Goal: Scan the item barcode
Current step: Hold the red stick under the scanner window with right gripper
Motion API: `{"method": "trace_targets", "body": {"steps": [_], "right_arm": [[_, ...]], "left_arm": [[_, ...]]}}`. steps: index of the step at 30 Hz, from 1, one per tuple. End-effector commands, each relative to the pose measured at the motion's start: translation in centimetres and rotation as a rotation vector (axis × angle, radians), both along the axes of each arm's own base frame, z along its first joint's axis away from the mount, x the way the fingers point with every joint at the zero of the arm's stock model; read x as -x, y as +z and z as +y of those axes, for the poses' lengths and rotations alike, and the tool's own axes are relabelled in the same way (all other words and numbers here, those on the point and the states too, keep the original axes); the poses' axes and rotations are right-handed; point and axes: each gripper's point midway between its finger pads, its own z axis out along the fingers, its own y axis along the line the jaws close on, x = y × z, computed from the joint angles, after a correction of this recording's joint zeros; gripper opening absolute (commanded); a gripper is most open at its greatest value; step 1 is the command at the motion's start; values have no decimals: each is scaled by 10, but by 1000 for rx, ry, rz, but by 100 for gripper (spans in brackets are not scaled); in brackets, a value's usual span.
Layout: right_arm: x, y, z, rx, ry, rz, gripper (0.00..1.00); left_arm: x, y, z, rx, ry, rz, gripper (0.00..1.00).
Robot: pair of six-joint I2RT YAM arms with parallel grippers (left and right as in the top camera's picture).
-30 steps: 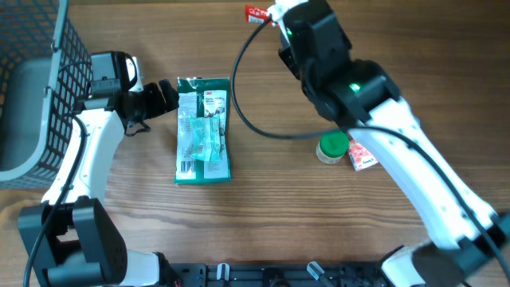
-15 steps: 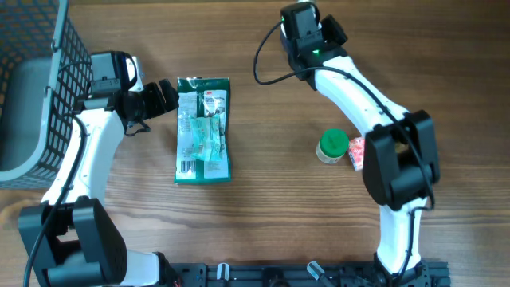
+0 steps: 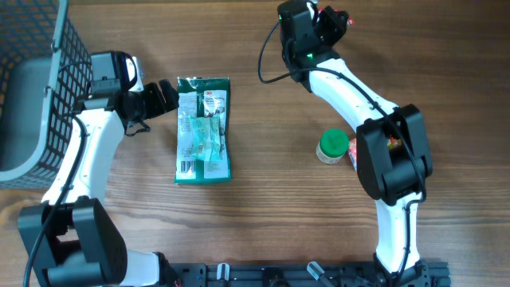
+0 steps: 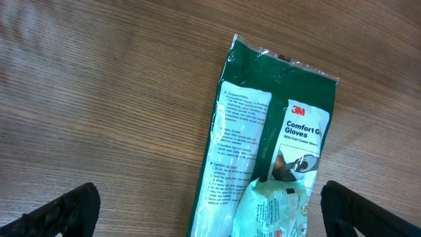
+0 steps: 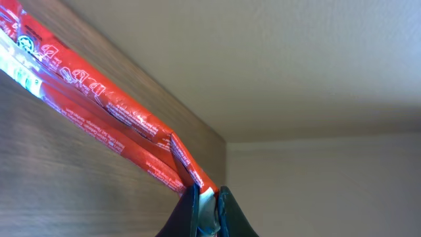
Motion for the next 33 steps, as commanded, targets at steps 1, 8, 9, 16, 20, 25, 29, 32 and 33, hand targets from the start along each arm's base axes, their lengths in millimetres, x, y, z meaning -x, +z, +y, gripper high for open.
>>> {"method": "trace_targets", "body": {"steps": [1, 8, 9, 16, 20, 25, 29, 32, 33], "right_arm": [[1, -12, -1, 69, 25, 93, 4], [7, -31, 25, 50, 120, 180, 4], [8, -31, 28, 49, 125, 179, 4], [10, -16, 19, 168, 78, 189, 4], [7, -11, -5, 188, 28, 193, 4], [3, -14, -19, 137, 4, 165, 4], [3, -25, 1, 120, 89, 213, 4], [7, -42, 18, 107, 174, 298, 4], [9, -45, 23, 101, 187, 306, 4]], "left_arm": [[-4, 9, 5, -13, 4, -28, 100], [-4, 9, 5, -13, 4, -28, 100], [-4, 9, 5, -13, 4, -28, 100], [-4, 9, 5, -13, 4, -28, 100], [-4, 9, 5, -13, 4, -28, 100], [-4, 9, 5, -13, 4, -28, 100], [-4, 9, 5, -13, 4, -28, 100], [-4, 9, 5, -13, 4, -28, 100], [-4, 9, 5, -13, 4, -28, 100]]}}
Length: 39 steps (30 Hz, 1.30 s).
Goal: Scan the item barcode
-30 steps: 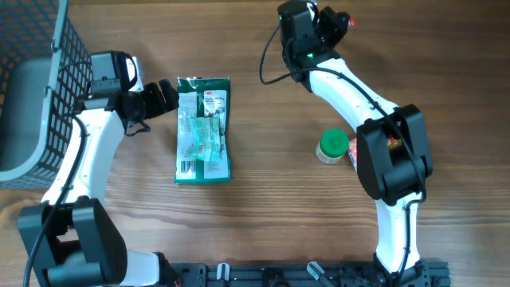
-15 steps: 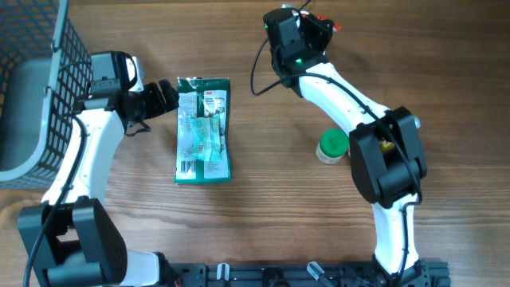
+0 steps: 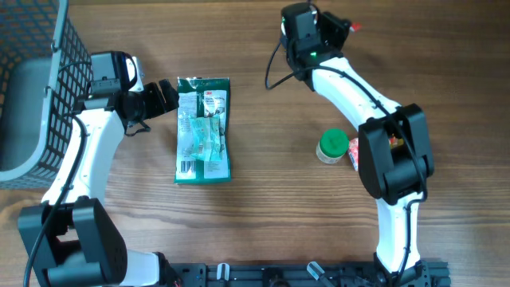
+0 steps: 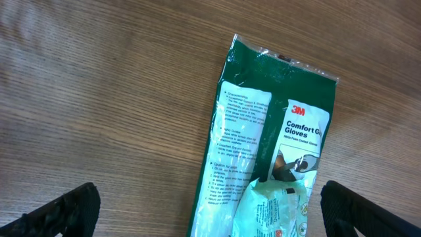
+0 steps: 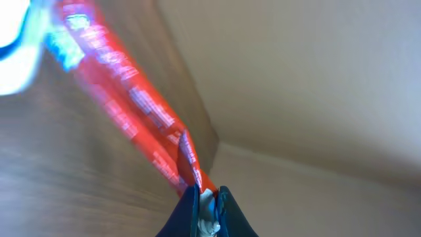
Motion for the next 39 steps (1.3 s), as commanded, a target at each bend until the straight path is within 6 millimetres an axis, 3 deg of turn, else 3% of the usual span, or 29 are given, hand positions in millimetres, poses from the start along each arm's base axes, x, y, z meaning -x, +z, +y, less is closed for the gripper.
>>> {"method": "trace_targets", "body": {"steps": [1, 12, 22, 28, 32, 34, 39], "right_arm": [[0, -18, 25, -57, 77, 39, 4], [7, -19, 49, -34, 131, 64, 4], [38, -38, 91, -78, 172, 131, 4], [54, -64, 94, -202, 155, 215, 5], [55, -65, 92, -213, 145, 216, 4], [53, -51, 85, -194, 107, 160, 4], [65, 26, 77, -403, 17, -53, 4]], "left_arm": [[-4, 9, 5, -13, 4, -28, 100], [-4, 9, 5, -13, 4, -28, 100], [-4, 9, 5, -13, 4, -28, 100], [-4, 9, 5, -13, 4, -28, 100], [-4, 9, 5, -13, 4, -28, 100], [-4, 9, 5, -13, 4, -28, 100], [-4, 9, 5, -13, 4, -28, 100]]}}
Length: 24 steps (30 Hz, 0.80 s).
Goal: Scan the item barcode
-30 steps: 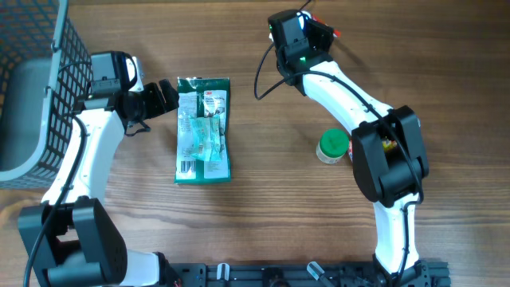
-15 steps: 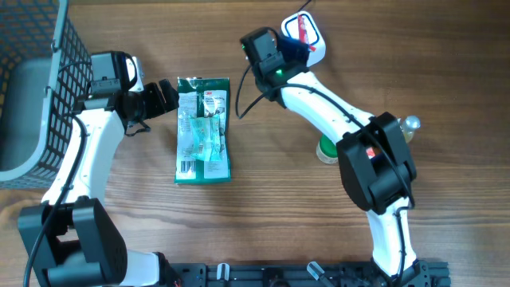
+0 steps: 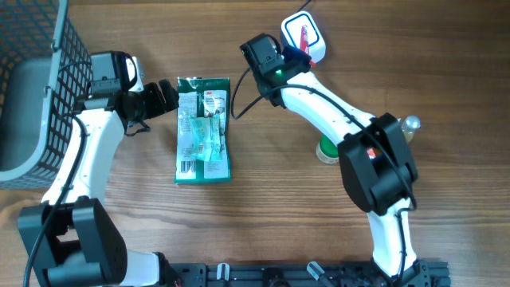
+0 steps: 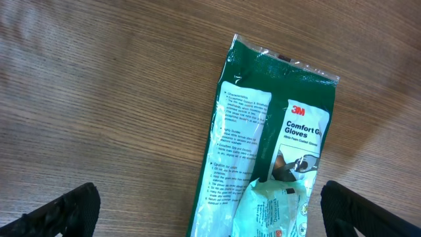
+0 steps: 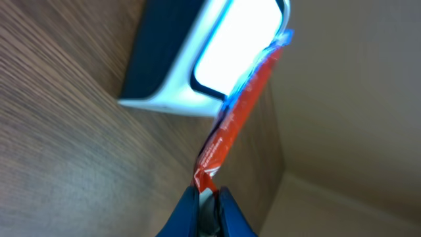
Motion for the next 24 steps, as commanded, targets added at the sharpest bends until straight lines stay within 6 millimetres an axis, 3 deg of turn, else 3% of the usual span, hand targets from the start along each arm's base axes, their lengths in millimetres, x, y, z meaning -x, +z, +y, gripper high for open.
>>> {"method": "trace_targets", "body": {"steps": [1, 4, 6, 8, 11, 16, 24], "right_arm": [[17, 82, -4, -275, -107, -173, 4], [45, 101, 8, -531, -128, -112, 4], [89, 104, 33, -845, -208, 52, 4], [138, 91, 50, -1032, -364, 276, 4], [175, 66, 39, -1039, -624, 384, 4], [200, 28, 25, -1018, -885, 389, 4], [206, -5, 20, -994, -899, 397, 4]], "left_arm": [[-4, 9, 5, -13, 4, -28, 100], [-4, 9, 5, -13, 4, -28, 100], [-4, 9, 5, -13, 4, -28, 100], [-4, 9, 5, -13, 4, -28, 100], [-4, 9, 5, -13, 4, -28, 100], [-4, 9, 5, -13, 4, -28, 100], [-4, 9, 5, -13, 4, -28, 100]]}}
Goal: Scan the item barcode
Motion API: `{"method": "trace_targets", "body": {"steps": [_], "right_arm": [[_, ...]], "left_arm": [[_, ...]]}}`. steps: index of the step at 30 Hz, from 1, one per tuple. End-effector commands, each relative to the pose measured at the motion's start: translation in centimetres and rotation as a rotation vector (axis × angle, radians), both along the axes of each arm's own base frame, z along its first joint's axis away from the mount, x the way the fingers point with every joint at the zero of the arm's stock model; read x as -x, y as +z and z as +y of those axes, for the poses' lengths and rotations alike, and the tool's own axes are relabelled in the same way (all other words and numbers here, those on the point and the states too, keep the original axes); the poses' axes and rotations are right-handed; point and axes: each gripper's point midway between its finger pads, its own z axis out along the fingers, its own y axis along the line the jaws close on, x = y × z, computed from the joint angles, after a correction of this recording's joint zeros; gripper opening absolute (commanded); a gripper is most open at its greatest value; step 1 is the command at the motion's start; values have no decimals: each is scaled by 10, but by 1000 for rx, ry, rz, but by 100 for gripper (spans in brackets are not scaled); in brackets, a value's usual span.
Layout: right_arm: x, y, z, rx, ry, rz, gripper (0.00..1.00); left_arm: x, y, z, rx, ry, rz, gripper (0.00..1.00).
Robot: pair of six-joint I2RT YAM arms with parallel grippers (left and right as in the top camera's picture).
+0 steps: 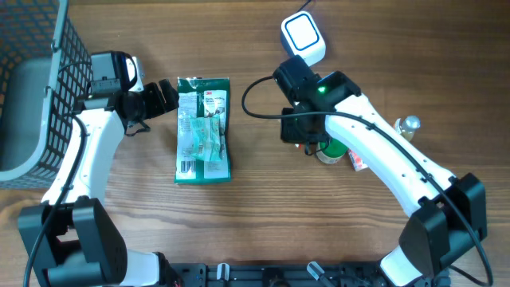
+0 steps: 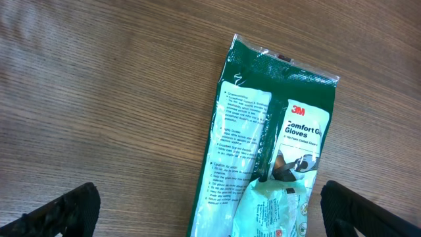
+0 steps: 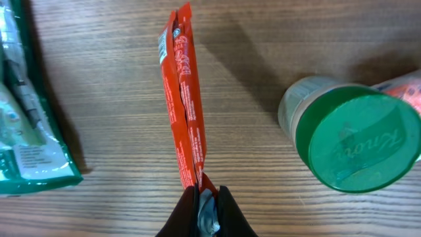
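Note:
A thin red packet (image 3: 185,99) hangs edge-on over the wood, and my right gripper (image 3: 207,193) is shut on its end. In the overhead view the right gripper (image 1: 299,131) is at mid-table, just left of a green-lidded jar (image 1: 332,147), and it hides the packet. The white scanner (image 1: 303,34) stands at the back, well behind this gripper. My left gripper (image 1: 163,96) is open beside the top left corner of a green glove pack (image 1: 203,129). Its dark fingers (image 2: 69,210) show at the bottom corners of the left wrist view.
A dark wire basket (image 1: 36,88) fills the far left. A red and white packet (image 1: 356,159) lies against the jar (image 3: 355,138), with a small clear bulb-like object (image 1: 409,123) to the right. The glove pack (image 2: 276,158) lies flat left of centre.
My right gripper held the red packet up against the lit scanner at the back; now it is nearer the front, beside the green-lidded jar, still shut on the packet. The left arm is unchanged.
My right gripper held the red packet near the table's back edge at the two oldest moments. Then the packet was in front of the lit scanner face. Now it is away from the scanner, at mid-table by the jar. My left gripper stayed open by the glove pack throughout.

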Motion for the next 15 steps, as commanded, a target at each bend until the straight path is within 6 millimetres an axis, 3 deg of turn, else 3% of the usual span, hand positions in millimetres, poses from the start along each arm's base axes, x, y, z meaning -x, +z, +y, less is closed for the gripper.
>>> {"method": "trace_targets", "body": {"steps": [1, 5, 10, 13, 15], "right_arm": [[8, -19, -3, 4, -32, 44, 4], [15, -32, -7, 19, -31, 66, 8], [20, -42, -11, 31, -31, 83, 23], [22, -43, -12, 35, -31, 91, 24], [22, -43, -12, 35, -31, 91, 38]], "left_arm": [[-4, 9, 5, -13, 4, -28, 100], [-4, 9, 5, -14, 4, -28, 100], [-4, 9, 5, -13, 4, -28, 100], [-4, 9, 5, -14, 4, -28, 100], [-4, 9, 5, -13, 4, -28, 100]]}}
